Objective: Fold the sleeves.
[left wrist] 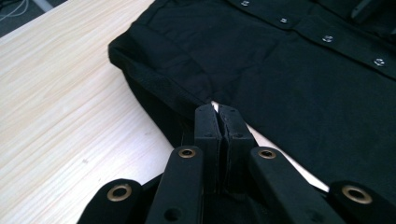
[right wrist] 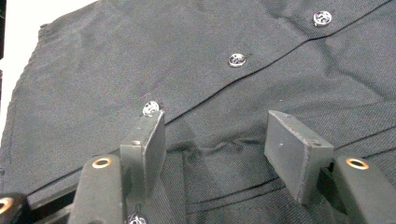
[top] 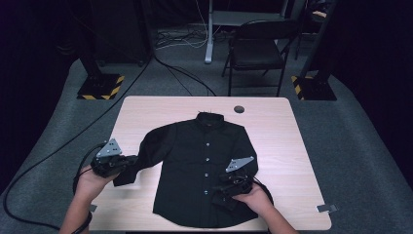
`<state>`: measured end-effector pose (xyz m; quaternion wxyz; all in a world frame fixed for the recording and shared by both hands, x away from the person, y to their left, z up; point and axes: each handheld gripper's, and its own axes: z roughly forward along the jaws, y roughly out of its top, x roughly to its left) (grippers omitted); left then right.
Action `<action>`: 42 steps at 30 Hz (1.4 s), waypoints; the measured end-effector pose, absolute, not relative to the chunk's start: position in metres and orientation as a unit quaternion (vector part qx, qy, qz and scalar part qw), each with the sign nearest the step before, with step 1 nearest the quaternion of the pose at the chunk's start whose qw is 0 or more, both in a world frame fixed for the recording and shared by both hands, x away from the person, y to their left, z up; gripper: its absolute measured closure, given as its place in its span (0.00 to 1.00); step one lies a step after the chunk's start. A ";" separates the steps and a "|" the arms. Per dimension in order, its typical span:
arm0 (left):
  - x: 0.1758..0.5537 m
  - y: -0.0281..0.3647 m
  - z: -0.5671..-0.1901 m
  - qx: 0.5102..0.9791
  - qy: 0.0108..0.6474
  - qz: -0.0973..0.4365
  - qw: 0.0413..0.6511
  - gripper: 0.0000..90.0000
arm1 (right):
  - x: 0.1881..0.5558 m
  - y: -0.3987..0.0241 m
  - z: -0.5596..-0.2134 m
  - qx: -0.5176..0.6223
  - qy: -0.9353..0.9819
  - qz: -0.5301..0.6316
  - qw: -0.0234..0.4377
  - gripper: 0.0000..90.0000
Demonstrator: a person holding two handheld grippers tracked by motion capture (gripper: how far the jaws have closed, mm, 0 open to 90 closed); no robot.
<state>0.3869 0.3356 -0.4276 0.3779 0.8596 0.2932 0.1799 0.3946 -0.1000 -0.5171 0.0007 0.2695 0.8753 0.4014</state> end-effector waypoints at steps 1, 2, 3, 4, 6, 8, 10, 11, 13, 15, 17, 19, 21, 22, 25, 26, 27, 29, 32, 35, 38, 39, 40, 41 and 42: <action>0.386 0.334 -0.426 0.861 0.290 0.181 0.378 0.96 | 0.395 -0.100 -0.517 0.269 0.875 0.401 0.001 0.42; 0.385 0.332 -0.425 0.861 0.287 0.181 0.378 0.96 | 0.395 -0.100 -0.517 0.269 0.876 0.401 0.001 0.42; 0.385 0.331 -0.424 0.862 0.284 0.182 0.379 0.96 | 0.395 -0.100 -0.517 0.268 0.876 0.401 0.002 0.42; 0.384 0.329 -0.424 0.862 0.281 0.182 0.380 0.96 | 0.395 -0.100 -0.517 0.268 0.876 0.401 0.001 0.42; 0.383 0.327 -0.422 0.863 0.275 0.181 0.382 0.96 | 0.395 -0.100 -0.517 0.269 0.876 0.401 0.001 0.42; 0.383 0.325 -0.422 0.864 0.270 0.178 0.386 0.96 | 0.395 -0.100 -0.517 0.268 0.876 0.401 0.001 0.42; 0.383 0.323 -0.421 0.865 0.266 0.176 0.387 0.96 | 0.395 -0.100 -0.517 0.268 0.876 0.401 0.001 0.42; 0.382 0.322 -0.421 0.866 0.264 0.176 0.387 0.96 | 0.395 -0.100 -0.517 0.269 0.876 0.401 0.001 0.42; 0.382 0.319 -0.420 0.868 0.259 0.177 0.384 0.96 | 0.395 -0.100 -0.517 0.269 0.875 0.402 0.001 0.42; 0.382 0.318 -0.420 0.869 0.257 0.177 0.383 0.96 | 0.395 -0.100 -0.517 0.269 0.875 0.402 0.001 0.42; 0.380 0.313 -0.419 0.872 0.248 0.176 0.382 0.96 | 0.395 -0.100 -0.517 0.269 0.875 0.402 0.000 0.42; 0.380 0.311 -0.418 0.874 0.245 0.175 0.381 0.96 | 0.395 -0.100 -0.517 0.269 0.875 0.402 0.001 0.42; 0.379 0.307 -0.417 0.876 0.238 0.175 0.381 0.96 | 0.395 -0.100 -0.517 0.269 0.875 0.402 0.001 0.42; 0.378 0.305 -0.417 0.876 0.235 0.175 0.382 0.96 | 0.395 -0.100 -0.517 0.269 0.876 0.402 0.001 0.42; 0.378 0.301 -0.416 0.879 0.229 0.172 0.382 0.96 | 0.395 -0.100 -0.517 0.269 0.875 0.402 0.001 0.42; 0.377 0.300 -0.417 0.880 0.228 0.171 0.381 0.96 | 0.395 -0.100 -0.517 0.269 0.876 0.401 0.001 0.42; 0.378 0.299 -0.417 0.881 0.226 0.170 0.380 0.96 | 0.395 -0.100 -0.517 0.269 0.876 0.401 0.001 0.42; 0.378 0.297 -0.418 0.882 0.224 0.169 0.378 0.96 | 0.395 -0.100 -0.517 0.269 0.875 0.402 0.001 0.42; 0.378 0.295 -0.418 0.883 0.221 0.165 0.380 0.96 | 0.395 -0.100 -0.517 0.269 0.875 0.402 0.001 0.42; 0.378 0.291 -0.419 0.884 0.216 0.159 0.384 0.96 | 0.395 -0.100 -0.517 0.269 0.875 0.402 0.001 0.42; 0.378 0.289 -0.420 0.885 0.214 0.155 0.383 0.96 | 0.395 -0.100 -0.517 0.270 0.875 0.402 0.001 0.42; 0.378 0.288 -0.421 0.886 0.212 0.154 0.383 0.96 | 0.395 -0.100 -0.517 0.270 0.875 0.402 0.001 0.42; 0.378 0.287 -0.421 0.886 0.212 0.153 0.382 0.96 | 0.395 -0.100 -0.517 0.269 0.875 0.402 0.001 0.42; 0.378 0.285 -0.422 0.887 0.210 0.151 0.383 0.96 | 0.395 -0.100 -0.517 0.270 0.875 0.402 0.001 0.42; 0.379 0.284 -0.422 0.887 0.210 0.149 0.383 0.96 | 0.395 -0.100 -0.517 0.270 0.875 0.402 0.001 0.42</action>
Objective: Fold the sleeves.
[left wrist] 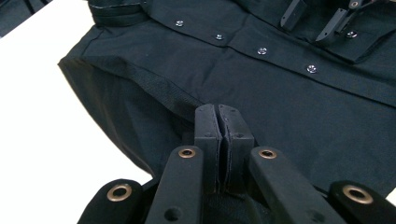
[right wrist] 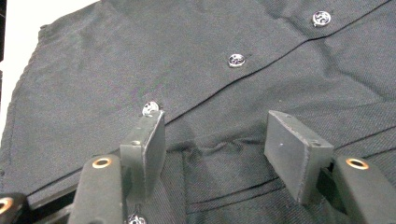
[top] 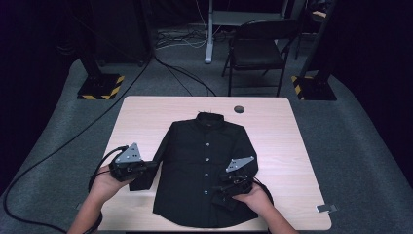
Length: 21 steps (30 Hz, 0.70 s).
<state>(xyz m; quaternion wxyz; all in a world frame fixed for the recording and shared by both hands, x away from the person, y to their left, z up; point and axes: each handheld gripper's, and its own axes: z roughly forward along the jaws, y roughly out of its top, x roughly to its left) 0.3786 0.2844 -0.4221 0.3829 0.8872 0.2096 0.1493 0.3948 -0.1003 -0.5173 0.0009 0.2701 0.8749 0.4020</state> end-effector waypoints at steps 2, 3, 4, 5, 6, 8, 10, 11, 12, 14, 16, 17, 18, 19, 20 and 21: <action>0.379 0.281 -0.423 0.888 0.210 0.146 0.382 0.96 | 0.395 -0.100 -0.517 0.270 0.875 0.402 0.002 0.42; 0.380 0.280 -0.423 0.888 0.210 0.145 0.381 0.96 | 0.395 -0.100 -0.517 0.270 0.875 0.402 0.001 0.42; 0.380 0.278 -0.423 0.889 0.209 0.145 0.380 0.96 | 0.395 -0.100 -0.517 0.270 0.875 0.402 0.001 0.42; 0.380 0.276 -0.424 0.890 0.208 0.144 0.379 0.96 | 0.395 -0.101 -0.517 0.270 0.874 0.403 0.000 0.42; 0.380 0.274 -0.424 0.890 0.209 0.144 0.378 0.96 | 0.395 -0.101 -0.517 0.270 0.874 0.403 0.000 0.42; 0.381 0.271 -0.424 0.891 0.208 0.142 0.377 0.96 | 0.395 -0.100 -0.517 0.270 0.875 0.403 0.001 0.42; 0.382 0.268 -0.425 0.892 0.209 0.141 0.376 0.96 | 0.395 -0.100 -0.517 0.270 0.875 0.402 0.001 0.42; 0.382 0.266 -0.425 0.892 0.209 0.140 0.375 0.96 | 0.395 -0.100 -0.517 0.270 0.875 0.403 0.001 0.42; 0.382 0.265 -0.426 0.892 0.210 0.138 0.375 0.96 | 0.395 -0.100 -0.517 0.270 0.874 0.403 0.001 0.42; 0.383 0.263 -0.428 0.892 0.214 0.135 0.375 0.96 | 0.395 -0.100 -0.517 0.270 0.874 0.403 0.002 0.42; 0.384 0.261 -0.430 0.892 0.215 0.132 0.375 0.96 | 0.395 -0.100 -0.517 0.270 0.875 0.403 0.002 0.42; 0.385 0.261 -0.430 0.892 0.215 0.130 0.375 0.96 | 0.395 -0.100 -0.517 0.270 0.875 0.403 0.002 0.42; 0.385 0.260 -0.431 0.892 0.217 0.128 0.376 0.96 | 0.395 -0.100 -0.518 0.270 0.875 0.403 0.002 0.42; 0.386 0.259 -0.432 0.892 0.218 0.125 0.377 0.96 | 0.395 -0.100 -0.517 0.270 0.875 0.403 0.002 0.42; 0.386 0.259 -0.433 0.892 0.216 0.123 0.378 0.96 | 0.395 -0.100 -0.517 0.270 0.875 0.402 0.002 0.42; 0.386 0.258 -0.434 0.892 0.217 0.121 0.378 0.96 | 0.395 -0.100 -0.517 0.270 0.875 0.403 0.002 0.42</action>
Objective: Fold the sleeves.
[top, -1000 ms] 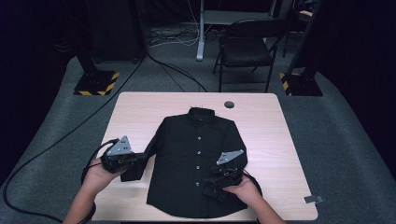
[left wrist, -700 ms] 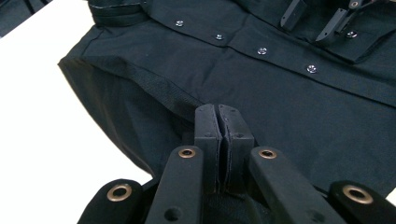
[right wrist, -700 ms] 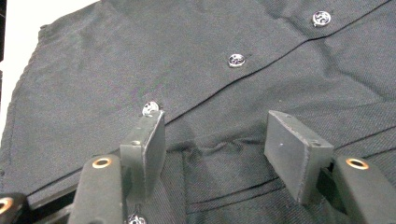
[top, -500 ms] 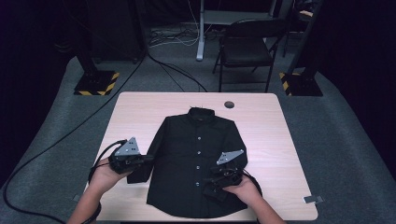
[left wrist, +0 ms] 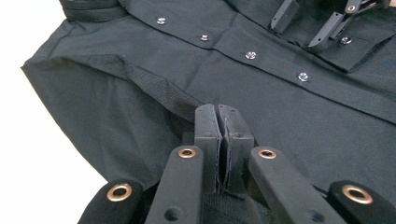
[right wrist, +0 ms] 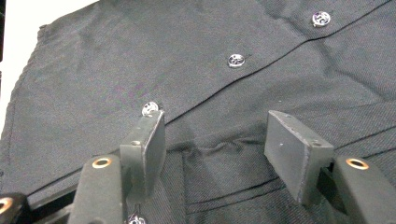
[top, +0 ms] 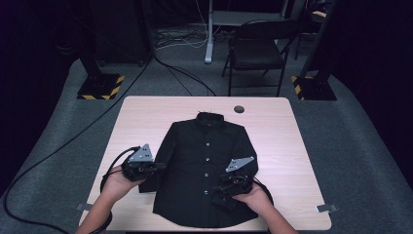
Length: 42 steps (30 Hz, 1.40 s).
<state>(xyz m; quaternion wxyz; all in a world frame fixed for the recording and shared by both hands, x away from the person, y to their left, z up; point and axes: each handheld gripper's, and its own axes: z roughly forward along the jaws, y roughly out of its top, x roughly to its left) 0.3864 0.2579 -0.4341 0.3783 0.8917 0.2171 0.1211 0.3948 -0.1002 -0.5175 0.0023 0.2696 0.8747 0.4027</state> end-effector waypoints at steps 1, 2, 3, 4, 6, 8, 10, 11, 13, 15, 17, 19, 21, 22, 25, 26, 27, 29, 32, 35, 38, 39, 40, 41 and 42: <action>0.387 0.257 -0.435 0.893 0.217 0.121 0.376 0.96 | 0.395 -0.100 -0.517 0.270 0.875 0.403 0.002 0.42; 0.388 0.257 -0.436 0.893 0.218 0.121 0.375 0.96 | 0.395 -0.100 -0.518 0.270 0.875 0.403 0.002 0.42; 0.388 0.256 -0.437 0.893 0.220 0.120 0.374 0.96 | 0.395 -0.100 -0.518 0.270 0.875 0.403 0.002 0.42; 0.389 0.255 -0.437 0.893 0.221 0.119 0.374 0.96 | 0.395 -0.100 -0.518 0.270 0.875 0.403 0.002 0.42; 0.390 0.252 -0.439 0.894 0.220 0.117 0.372 0.96 | 0.395 -0.100 -0.518 0.270 0.875 0.403 0.002 0.42; 0.392 0.250 -0.441 0.894 0.221 0.114 0.372 0.96 | 0.395 -0.100 -0.518 0.270 0.874 0.403 0.002 0.42; 0.393 0.249 -0.443 0.894 0.223 0.113 0.372 0.96 | 0.395 -0.100 -0.518 0.270 0.874 0.403 0.002 0.42; 0.394 0.249 -0.444 0.894 0.222 0.111 0.373 0.96 | 0.395 -0.100 -0.518 0.270 0.874 0.403 0.002 0.42; 0.394 0.248 -0.446 0.894 0.224 0.110 0.373 0.96 | 0.395 -0.100 -0.518 0.270 0.874 0.403 0.002 0.42; 0.395 0.247 -0.447 0.893 0.225 0.109 0.373 0.96 | 0.395 -0.100 -0.518 0.270 0.874 0.404 0.002 0.42; 0.396 0.246 -0.448 0.892 0.227 0.107 0.375 0.96 | 0.395 -0.100 -0.518 0.270 0.874 0.404 0.002 0.42; 0.396 0.245 -0.449 0.892 0.227 0.102 0.377 0.96 | 0.395 -0.100 -0.518 0.270 0.874 0.404 0.003 0.42; 0.396 0.242 -0.451 0.893 0.225 0.099 0.377 0.96 | 0.395 -0.100 -0.518 0.270 0.874 0.404 0.002 0.42; 0.396 0.240 -0.452 0.895 0.222 0.097 0.375 0.96 | 0.395 -0.100 -0.518 0.270 0.874 0.404 0.002 0.42; 0.395 0.237 -0.453 0.897 0.217 0.094 0.373 0.96 | 0.395 -0.100 -0.518 0.270 0.874 0.404 0.003 0.42; 0.395 0.235 -0.454 0.897 0.217 0.093 0.374 0.96 | 0.395 -0.100 -0.518 0.270 0.874 0.404 0.002 0.42; 0.395 0.235 -0.454 0.897 0.216 0.092 0.375 0.95 | 0.395 -0.100 -0.518 0.270 0.874 0.404 0.002 0.42; 0.396 0.233 -0.455 0.897 0.215 0.089 0.376 0.95 | 0.395 -0.100 -0.518 0.270 0.874 0.405 0.002 0.42; 0.397 0.231 -0.457 0.895 0.218 0.085 0.379 0.95 | 0.395 -0.100 -0.518 0.270 0.874 0.404 0.003 0.42; 0.397 0.230 -0.459 0.894 0.219 0.081 0.383 0.95 | 0.395 -0.101 -0.518 0.270 0.873 0.405 0.002 0.42; 0.398 0.228 -0.461 0.892 0.220 0.074 0.388 0.95 | 0.395 -0.100 -0.518 0.271 0.873 0.405 0.003 0.42; 0.398 0.227 -0.461 0.892 0.221 0.072 0.388 0.95 | 0.395 -0.101 -0.518 0.271 0.873 0.405 0.002 0.42; 0.398 0.227 -0.462 0.892 0.219 0.072 0.388 0.95 | 0.395 -0.101 -0.518 0.271 0.873 0.405 0.002 0.42; 0.399 0.226 -0.463 0.893 0.219 0.070 0.387 0.95 | 0.395 -0.100 -0.518 0.271 0.873 0.406 0.003 0.42; 0.399 0.226 -0.463 0.893 0.220 0.068 0.387 0.95 | 0.395 -0.100 -0.518 0.271 0.873 0.405 0.003 0.42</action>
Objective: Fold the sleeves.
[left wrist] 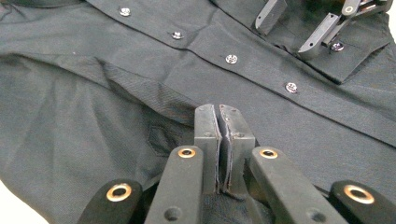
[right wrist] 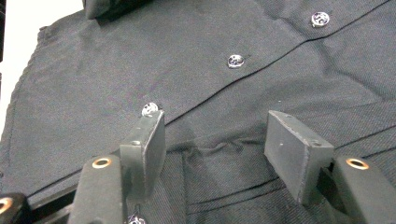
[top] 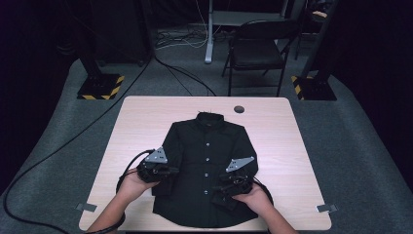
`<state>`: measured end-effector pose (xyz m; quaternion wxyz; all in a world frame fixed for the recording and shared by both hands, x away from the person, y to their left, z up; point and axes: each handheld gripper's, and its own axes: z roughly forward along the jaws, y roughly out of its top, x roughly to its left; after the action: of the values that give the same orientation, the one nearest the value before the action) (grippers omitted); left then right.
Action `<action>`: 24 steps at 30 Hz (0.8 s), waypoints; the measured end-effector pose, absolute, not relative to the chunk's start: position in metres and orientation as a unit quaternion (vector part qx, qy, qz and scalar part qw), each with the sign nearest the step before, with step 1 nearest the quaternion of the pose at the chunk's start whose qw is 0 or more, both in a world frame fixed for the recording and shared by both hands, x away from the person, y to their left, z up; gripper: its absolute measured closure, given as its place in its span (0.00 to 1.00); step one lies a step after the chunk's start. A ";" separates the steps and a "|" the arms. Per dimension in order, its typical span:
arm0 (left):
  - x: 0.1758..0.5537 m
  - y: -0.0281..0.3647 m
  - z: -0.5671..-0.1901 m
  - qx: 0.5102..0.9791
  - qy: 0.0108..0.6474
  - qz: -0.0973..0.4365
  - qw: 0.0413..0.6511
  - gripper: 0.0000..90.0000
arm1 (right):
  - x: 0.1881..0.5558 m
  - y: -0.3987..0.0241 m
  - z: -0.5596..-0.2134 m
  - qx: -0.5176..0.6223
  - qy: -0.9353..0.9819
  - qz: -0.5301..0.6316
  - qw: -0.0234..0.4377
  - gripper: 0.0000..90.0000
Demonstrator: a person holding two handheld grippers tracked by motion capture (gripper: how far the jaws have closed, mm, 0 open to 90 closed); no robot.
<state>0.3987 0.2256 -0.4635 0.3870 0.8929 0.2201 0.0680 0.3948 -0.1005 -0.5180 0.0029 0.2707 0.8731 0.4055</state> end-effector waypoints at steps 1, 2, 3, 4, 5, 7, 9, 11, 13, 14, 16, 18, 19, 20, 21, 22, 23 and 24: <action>0.399 0.225 -0.464 0.893 0.219 0.068 0.387 0.95 | 0.395 -0.100 -0.518 0.271 0.873 0.406 0.003 0.42; 0.399 0.225 -0.465 0.893 0.219 0.066 0.387 0.95 | 0.395 -0.101 -0.518 0.271 0.873 0.406 0.003 0.42; 0.399 0.224 -0.465 0.893 0.220 0.064 0.387 0.95 | 0.395 -0.101 -0.518 0.271 0.873 0.405 0.002 0.42; 0.399 0.224 -0.466 0.893 0.219 0.061 0.388 0.95 | 0.395 -0.101 -0.518 0.271 0.873 0.406 0.002 0.42; 0.399 0.223 -0.467 0.894 0.218 0.060 0.387 0.95 | 0.395 -0.101 -0.518 0.271 0.873 0.405 0.002 0.42; 0.399 0.222 -0.468 0.894 0.218 0.056 0.386 0.95 | 0.395 -0.101 -0.518 0.271 0.873 0.406 0.002 0.42; 0.399 0.221 -0.469 0.895 0.217 0.054 0.387 0.94 | 0.395 -0.101 -0.518 0.271 0.873 0.406 0.002 0.42; 0.398 0.220 -0.469 0.894 0.215 0.047 0.390 0.92 | 0.395 -0.101 -0.518 0.271 0.873 0.406 0.002 0.42; 0.398 0.219 -0.470 0.896 0.211 0.041 0.389 0.89 | 0.395 -0.101 -0.518 0.271 0.873 0.406 0.003 0.42; 0.397 0.218 -0.471 0.897 0.208 0.035 0.388 0.86 | 0.395 -0.101 -0.518 0.271 0.873 0.406 0.003 0.42; 0.397 0.218 -0.472 0.897 0.208 0.033 0.389 0.85 | 0.395 -0.101 -0.518 0.271 0.873 0.406 0.003 0.42; 0.397 0.220 -0.472 0.893 0.210 0.017 0.397 0.79 | 0.395 -0.101 -0.518 0.271 0.873 0.406 0.003 0.42; 0.397 0.220 -0.472 0.893 0.210 0.017 0.397 0.77 | 0.395 -0.101 -0.518 0.271 0.873 0.406 0.003 0.42; 0.397 0.220 -0.472 0.893 0.211 0.015 0.398 0.77 | 0.395 -0.101 -0.518 0.270 0.873 0.406 0.003 0.42; 0.396 0.221 -0.471 0.892 0.210 0.012 0.401 0.76 | 0.395 -0.101 -0.518 0.270 0.873 0.406 0.003 0.42; 0.396 0.221 -0.471 0.891 0.208 0.008 0.403 0.74 | 0.395 -0.101 -0.518 0.270 0.873 0.406 0.002 0.42; 0.395 0.221 -0.470 0.891 0.206 0.007 0.405 0.72 | 0.395 -0.101 -0.518 0.270 0.873 0.406 0.002 0.42; 0.394 0.220 -0.469 0.890 0.204 0.007 0.407 0.71 | 0.395 -0.101 -0.518 0.270 0.873 0.406 0.003 0.42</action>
<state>0.3941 0.2201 -0.4690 0.4073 0.8903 0.2038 0.0069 0.3949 -0.1006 -0.5180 0.0026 0.2701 0.8733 0.4055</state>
